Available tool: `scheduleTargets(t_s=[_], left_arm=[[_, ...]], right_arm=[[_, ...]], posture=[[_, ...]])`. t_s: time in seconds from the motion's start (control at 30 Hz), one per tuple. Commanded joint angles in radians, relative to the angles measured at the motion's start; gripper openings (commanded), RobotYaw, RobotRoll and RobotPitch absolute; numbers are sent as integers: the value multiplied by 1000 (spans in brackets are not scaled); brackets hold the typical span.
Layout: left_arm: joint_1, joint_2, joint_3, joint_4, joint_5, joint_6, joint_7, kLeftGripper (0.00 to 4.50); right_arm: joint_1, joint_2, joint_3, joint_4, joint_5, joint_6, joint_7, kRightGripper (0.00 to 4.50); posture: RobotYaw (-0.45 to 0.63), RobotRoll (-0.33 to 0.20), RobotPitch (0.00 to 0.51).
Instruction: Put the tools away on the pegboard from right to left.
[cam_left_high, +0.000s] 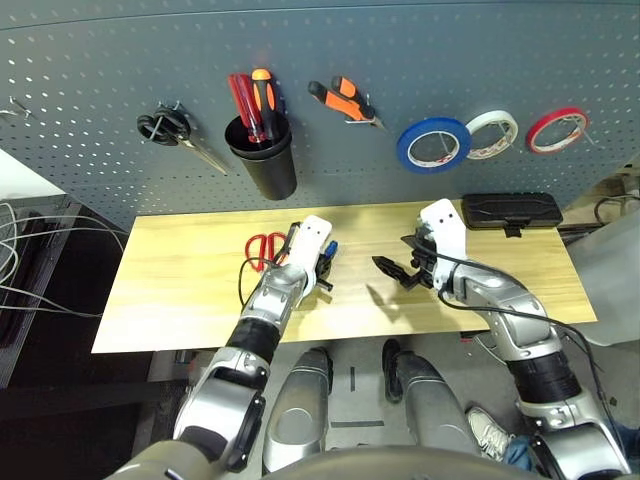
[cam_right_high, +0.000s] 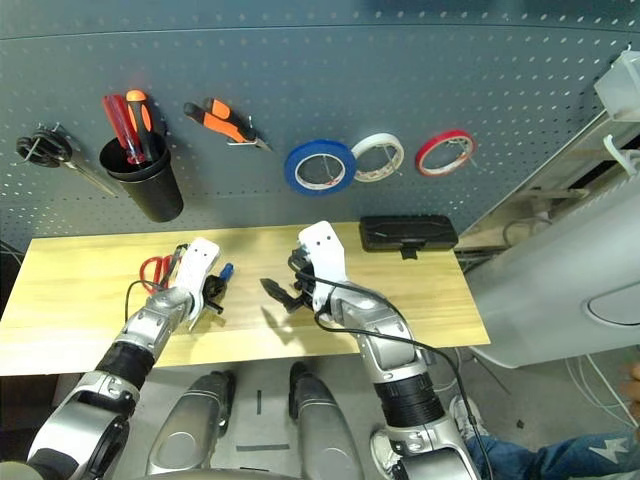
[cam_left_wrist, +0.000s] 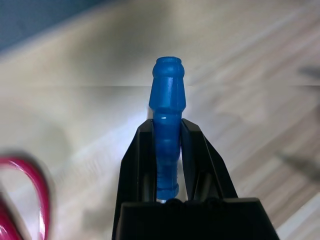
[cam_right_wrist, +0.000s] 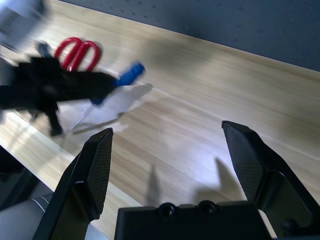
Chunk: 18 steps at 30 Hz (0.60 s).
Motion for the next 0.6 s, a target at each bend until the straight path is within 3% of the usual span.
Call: scheduleTargets(t_s=[0.03,0.17,0.33,0.6], left_arm=[[86,43,-5,-165,-5,-296,-34,572],[171,63,1,-291,-73,-434,-100,572],[202,67,3,-452,-123,-494,-133,572],[7,56,95,-593,-132,-518,-34,572]], right_arm=[[15,-34,0,-5,20,-38,61,4500],[19,-84,28,1,9,-121,138,4500],[-8,-87,34,15,6,-185,179,4500],[-97,-37,29,-6,25,-196,192,4500]], posture=[[115,0,237],[119,0,235],[124,0,231],[136,0,227]])
